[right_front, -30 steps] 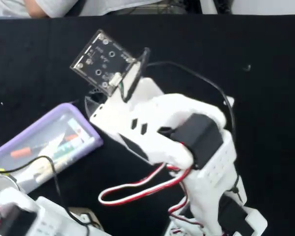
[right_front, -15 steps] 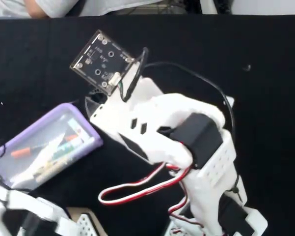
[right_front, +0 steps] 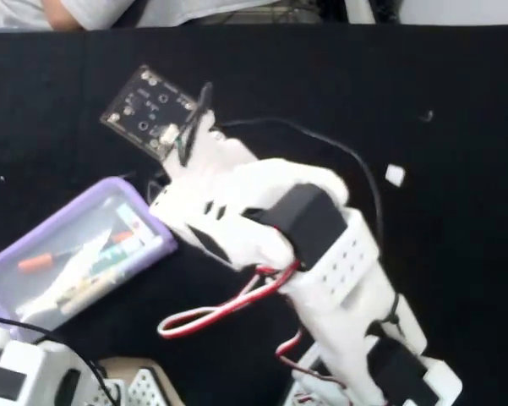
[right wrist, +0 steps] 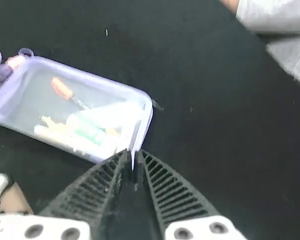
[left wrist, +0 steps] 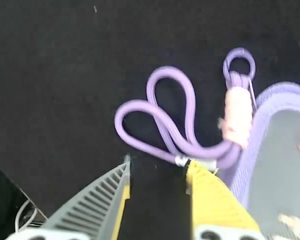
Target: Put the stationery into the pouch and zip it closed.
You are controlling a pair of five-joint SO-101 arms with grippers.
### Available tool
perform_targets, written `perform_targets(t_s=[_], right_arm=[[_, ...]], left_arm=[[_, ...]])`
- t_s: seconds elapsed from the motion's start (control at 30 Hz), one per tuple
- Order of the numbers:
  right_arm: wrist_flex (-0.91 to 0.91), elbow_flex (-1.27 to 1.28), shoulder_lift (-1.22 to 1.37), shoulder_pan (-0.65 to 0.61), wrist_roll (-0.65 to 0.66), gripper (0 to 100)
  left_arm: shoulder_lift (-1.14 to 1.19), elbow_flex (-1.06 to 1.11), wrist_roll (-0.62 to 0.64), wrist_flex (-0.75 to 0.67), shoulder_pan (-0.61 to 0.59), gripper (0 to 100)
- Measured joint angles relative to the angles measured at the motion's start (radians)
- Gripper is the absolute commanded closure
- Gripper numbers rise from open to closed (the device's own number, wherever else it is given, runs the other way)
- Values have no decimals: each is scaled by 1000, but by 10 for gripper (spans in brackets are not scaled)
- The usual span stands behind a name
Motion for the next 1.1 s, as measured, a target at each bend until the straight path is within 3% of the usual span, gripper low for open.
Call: perform_targets(t_s=[0.17, 0.5, 0.8, 1.1], right_arm=[[0, 8, 0, 0, 6, 983], [0, 51, 0, 0, 48, 983], [-6, 51, 0, 0, 48, 983], [-9, 51, 0, 0, 54, 983]], left_arm=[[100, -129, -100, 15, 0, 812], [230, -176, -112, 29, 32, 816], [235, -114, 164, -12, 51, 816], [235, -112, 296, 6, 41, 814]])
